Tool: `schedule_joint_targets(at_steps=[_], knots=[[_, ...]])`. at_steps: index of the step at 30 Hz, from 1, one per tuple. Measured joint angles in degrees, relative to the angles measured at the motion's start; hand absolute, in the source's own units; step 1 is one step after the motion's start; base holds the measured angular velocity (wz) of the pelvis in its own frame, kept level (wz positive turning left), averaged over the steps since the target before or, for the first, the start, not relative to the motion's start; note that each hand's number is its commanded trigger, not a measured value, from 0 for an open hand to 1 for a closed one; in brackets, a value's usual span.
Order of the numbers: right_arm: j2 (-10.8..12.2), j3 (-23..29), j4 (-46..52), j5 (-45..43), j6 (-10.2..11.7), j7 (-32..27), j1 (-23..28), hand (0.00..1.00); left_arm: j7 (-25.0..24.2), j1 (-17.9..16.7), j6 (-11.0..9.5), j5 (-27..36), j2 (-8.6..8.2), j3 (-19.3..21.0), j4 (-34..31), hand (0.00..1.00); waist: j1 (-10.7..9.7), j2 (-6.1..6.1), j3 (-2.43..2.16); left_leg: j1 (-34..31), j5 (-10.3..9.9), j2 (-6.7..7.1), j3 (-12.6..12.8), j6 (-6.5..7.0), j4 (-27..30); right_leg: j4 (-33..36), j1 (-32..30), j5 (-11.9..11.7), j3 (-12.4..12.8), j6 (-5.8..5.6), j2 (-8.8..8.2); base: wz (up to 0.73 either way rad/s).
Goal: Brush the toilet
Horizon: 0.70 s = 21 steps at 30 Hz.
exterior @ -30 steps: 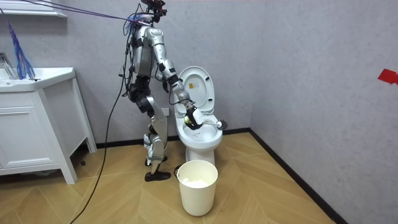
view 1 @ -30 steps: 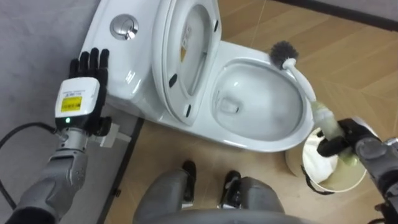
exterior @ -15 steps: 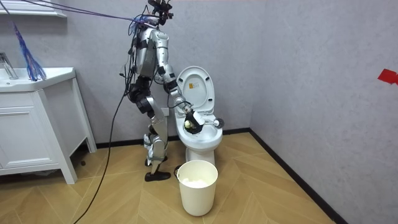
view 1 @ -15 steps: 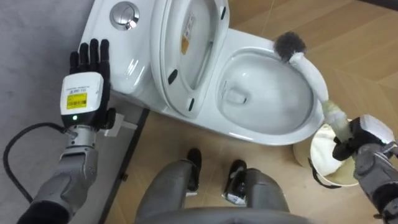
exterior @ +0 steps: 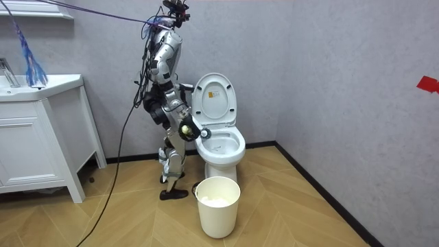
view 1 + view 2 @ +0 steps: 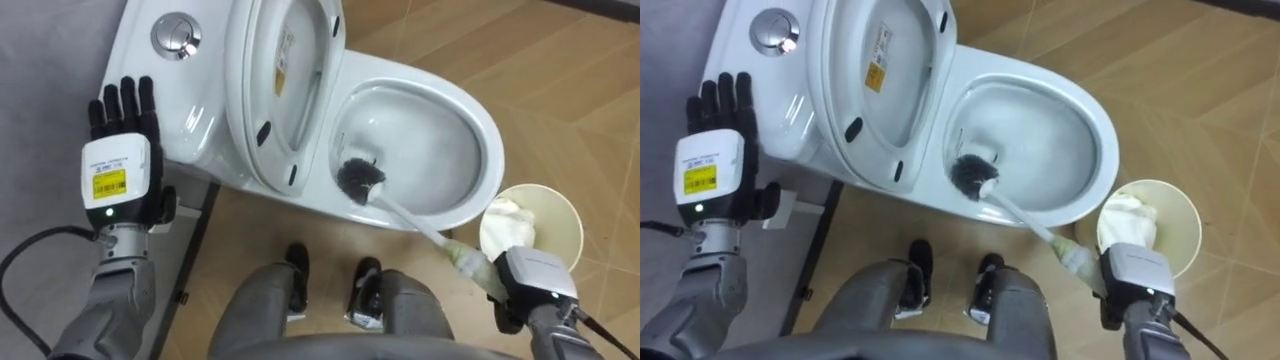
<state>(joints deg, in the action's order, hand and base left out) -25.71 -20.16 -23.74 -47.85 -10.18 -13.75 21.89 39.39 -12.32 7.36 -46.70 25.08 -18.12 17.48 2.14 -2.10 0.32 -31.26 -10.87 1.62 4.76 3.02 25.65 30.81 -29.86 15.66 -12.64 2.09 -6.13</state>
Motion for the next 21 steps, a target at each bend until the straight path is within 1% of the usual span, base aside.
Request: schedule_joint_targets(at_steps=[2,5,7,8,9,10,12,13,14,15,16,17,18,19,20,21], knots=[[-0.6,0.0,0.0,0.0,0.0,0.3,0.1,1.0,-0.1,0.0,0.1,-0.1,-0.01,-0.1,0.0,0.0,-0.1,0.1,-0.06,0.0,0.0,0.05,-0.1,0.04,0.0,0.0,0.0,-0.1,-0.2,-0.1,-0.02,0.0],[-0.9,0.0,-0.1,0.0,-1.2,1.8,-0.1,1.0,-0.1,0.0,0.3,0.0,0.0,-0.1,0.3,0.0,-0.1,0.12,-0.07,0.0,0.0,0.05,-0.2,0.06,0.2,-0.1,0.2,-0.1,-0.1,-0.12,0.04,0.01],[-1.6,-0.6,-0.8,0.5,-1.4,2.5,-1.2,1.0,-0.2,0.2,0.2,0.0,-0.01,-0.1,0.3,0.0,0.1,-0.04,0.06,-0.1,0.0,0.03,-0.3,0.05,0.3,0.0,0.2,-0.1,-0.1,-0.11,0.08,0.0],[-2.2,-1.3,-1.8,0.6,-1.4,2.7,-2.7,1.0,-0.2,0.4,0.1,0.5,-0.01,-0.1,0.3,0.0,0.1,0.17,0.19,-0.3,0.0,0.01,-0.4,0.05,0.7,0.0,0.2,-0.1,-0.5,-0.08,0.03,0.07],[-2.9,-2.1,-4.5,1.0,-0.8,2.8,-5.3,1.0,-0.2,1.1,-0.4,1.3,-0.04,-0.2,0.7,0.0,0.0,0.13,0.5,-0.8,-0.1,-0.11,-0.5,0.15,1.7,0.2,0.2,0.0,-1.2,0.05,-0.1,0.13],[-3.2,-2.4,-6.1,1.5,-0.6,3.1,-6.8,1.0,-0.2,1.7,-0.5,1.6,-0.04,-0.4,1.0,0.0,0.0,0.24,0.63,-1.3,-0.2,-0.27,-0.7,0.21,2.1,0.5,0.0,0.0,-1.6,0.12,-0.38,0.22],[-4.3,-4.1,-12.9,2.7,0.9,4.1,-14.0,1.0,-0.2,4.8,-1.8,2.2,0.1,-1.5,2.5,0.0,0.5,0.37,0.85,-3.1,-0.3,0.04,-1.8,0.26,3.4,2.3,-1.5,0.5,-1.9,0.19,-1.01,0.21],[-4.5,-4.9,-15.1,2.9,1.1,4.3,-16.4,1.0,-0.3,5.8,-2.3,2.4,0.13,-2.0,3.1,0.0,0.8,0.34,0.88,-3.5,-0.3,0.01,-1.9,0.26,3.8,2.6,-1.8,0.5,-2.1,0.23,-1.08,0.14],[-5.1,-6.6,-19.6,3.0,1.6,5.2,-21.1,1.0,-0.3,8.0,-3.2,3.4,0.42,-2.7,4.2,0.0,1.6,0.33,0.94,-4.5,-0.3,0.01,-2.2,0.26,4.7,3.3,-2.5,0.6,-2.7,0.44,-1.34,0.16],[-6.1,-8.7,-23.1,2.8,2.2,6.0,-25.3,1.0,-0.5,10.2,-4.1,4.1,1.03,-3.7,4.6,0.0,2.7,0.25,1.12,-5.9,-0.2,0.07,-2.6,0.23,5.4,4.1,-3.6,0.7,-3.4,0.65,-1.67,0.19],[-6.9,-9.7,-24.1,2.6,2.5,6.3,-27.2,1.0,-0.8,11.2,-4.6,4.2,1.26,-4.2,4.5,0.0,3.2,0.19,1.28,-6.7,-0.2,0.08,-2.8,0.21,6.0,4.6,-4.3,0.8,-3.6,0.71,-1.73,0.23],[-8.3,-11.8,-26.5,2.6,3.2,6.5,-31.1,1.0,-1.1,13.3,-5.5,4.4,1.85,-4.8,4.5,0.0,4.1,0.2,1.59,-8.6,-0.2,0.09,-3.5,0.2,7.3,5.6,-5.6,0.9,-4.2,0.92,-1.91,0.22],[-8.8,-13.2,-28.7,2.7,3.4,6.4,-34.8,1.0,-1.2,15.6,-6.6,4.4,2.6,-5.5,4.6,0.0,5.0,0.06,2.08,-10.3,-0.1,0.06,-4.1,0.06,8.4,6.4,-6.8,1.0,-4.7,1.21,-1.96,0.22],[-9.0,-14.0,-29.8,2.8,3.5,6.4,-36.8,1.0,-1.2,16.9,-7.3,4.4,2.97,-5.8,4.7,0.0,5.6,0.18,2.39,-10.9,0.0,0.07,-4.3,-0.03,8.8,6.8,-7.4,1.0,-4.9,1.32,-1.96,0.21],[-9.6,-15.5,-31.9,3.6,3.9,6.4,-40.1,1.0,-1.2,19.2,-8.5,4.4,3.25,-6.7,4.9,0.0,6.7,0.13,2.72,-12.6,0.3,0.13,-5.2,-0.25,9.3,7.1,-8.6,0.8,-5.7,1.65,-1.97,0.26],[-10.1,-17.3,-33.6,5.1,4.3,6.5,-42.9,1.0,-1.3,21.4,-9.0,4.4,3.33,-7.9,4.9,0.0,7.8,0.18,2.78,-14.0,0.6,0.17,-5.9,-0.35,9.8,7.2,-9.5,0.7,-6.6,1.89,-2.01,0.28]])
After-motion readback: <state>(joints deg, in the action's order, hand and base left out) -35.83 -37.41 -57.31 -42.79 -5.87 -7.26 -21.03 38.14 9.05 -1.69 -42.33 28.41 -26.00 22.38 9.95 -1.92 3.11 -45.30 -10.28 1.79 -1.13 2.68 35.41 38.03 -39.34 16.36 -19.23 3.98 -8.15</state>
